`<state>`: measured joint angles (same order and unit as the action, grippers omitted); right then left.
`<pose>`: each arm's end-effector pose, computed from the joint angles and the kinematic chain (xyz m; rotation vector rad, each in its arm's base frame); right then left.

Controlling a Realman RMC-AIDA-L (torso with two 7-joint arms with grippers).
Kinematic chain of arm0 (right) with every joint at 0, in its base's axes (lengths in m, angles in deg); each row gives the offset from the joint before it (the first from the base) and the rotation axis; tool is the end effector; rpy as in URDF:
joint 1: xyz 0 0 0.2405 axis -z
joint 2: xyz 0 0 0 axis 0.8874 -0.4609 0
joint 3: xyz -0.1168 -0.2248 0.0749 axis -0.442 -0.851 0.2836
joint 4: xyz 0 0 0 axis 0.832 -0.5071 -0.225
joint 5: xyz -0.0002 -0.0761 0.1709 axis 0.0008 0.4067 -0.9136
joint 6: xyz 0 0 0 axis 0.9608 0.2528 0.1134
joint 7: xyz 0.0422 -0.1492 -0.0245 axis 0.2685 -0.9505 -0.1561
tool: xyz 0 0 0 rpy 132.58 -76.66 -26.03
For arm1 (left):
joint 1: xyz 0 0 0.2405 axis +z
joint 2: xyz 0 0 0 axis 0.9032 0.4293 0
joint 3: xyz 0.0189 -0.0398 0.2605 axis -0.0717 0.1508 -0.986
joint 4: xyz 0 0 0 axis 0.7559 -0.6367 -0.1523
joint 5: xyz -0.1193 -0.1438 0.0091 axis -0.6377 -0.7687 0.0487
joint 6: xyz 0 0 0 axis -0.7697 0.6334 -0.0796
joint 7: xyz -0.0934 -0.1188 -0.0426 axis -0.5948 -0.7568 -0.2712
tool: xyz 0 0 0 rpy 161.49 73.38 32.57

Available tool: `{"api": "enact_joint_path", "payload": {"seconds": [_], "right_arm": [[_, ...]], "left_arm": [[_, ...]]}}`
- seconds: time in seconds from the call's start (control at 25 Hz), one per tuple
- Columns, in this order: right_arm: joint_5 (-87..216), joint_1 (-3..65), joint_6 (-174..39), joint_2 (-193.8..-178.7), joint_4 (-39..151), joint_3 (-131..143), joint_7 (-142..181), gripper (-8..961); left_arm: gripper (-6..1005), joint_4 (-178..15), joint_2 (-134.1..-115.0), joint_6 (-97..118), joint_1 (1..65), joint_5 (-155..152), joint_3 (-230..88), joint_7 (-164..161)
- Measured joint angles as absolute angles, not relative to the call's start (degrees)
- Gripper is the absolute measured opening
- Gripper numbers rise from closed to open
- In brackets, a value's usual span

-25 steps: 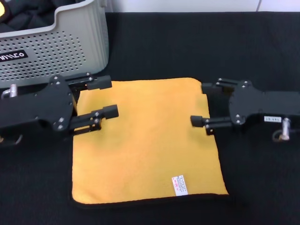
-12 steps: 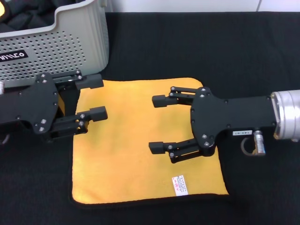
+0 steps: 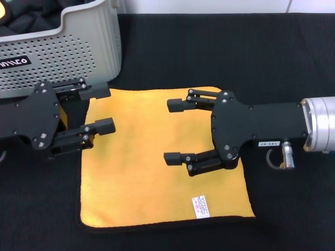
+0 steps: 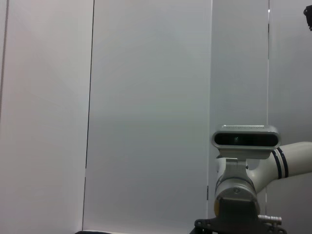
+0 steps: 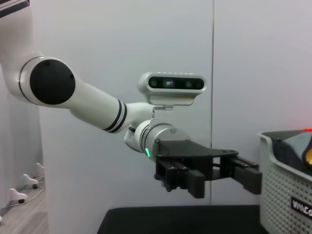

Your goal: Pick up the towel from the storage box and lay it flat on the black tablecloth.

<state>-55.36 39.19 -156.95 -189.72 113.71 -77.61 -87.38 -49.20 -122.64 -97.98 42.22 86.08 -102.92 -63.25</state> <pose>0.1307 0.2759 -0.0439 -2.9547 -0.0927 1.0014 -0.2487 0.2520 0.0513 -2.6847 -0.1598 -1.2064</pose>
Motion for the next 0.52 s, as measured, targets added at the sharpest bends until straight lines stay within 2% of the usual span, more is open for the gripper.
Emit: {"api": "enact_joint_path", "payload": {"seconds": [0.52], "right_arm": [[-59.5,39.1,-157.7,-189.34,109.6,-75.5,-90.4,892]], "left_arm": [[602,-49.8,-122.69,-97.8,42.9,86.0,-102.3,-63.3]]}}
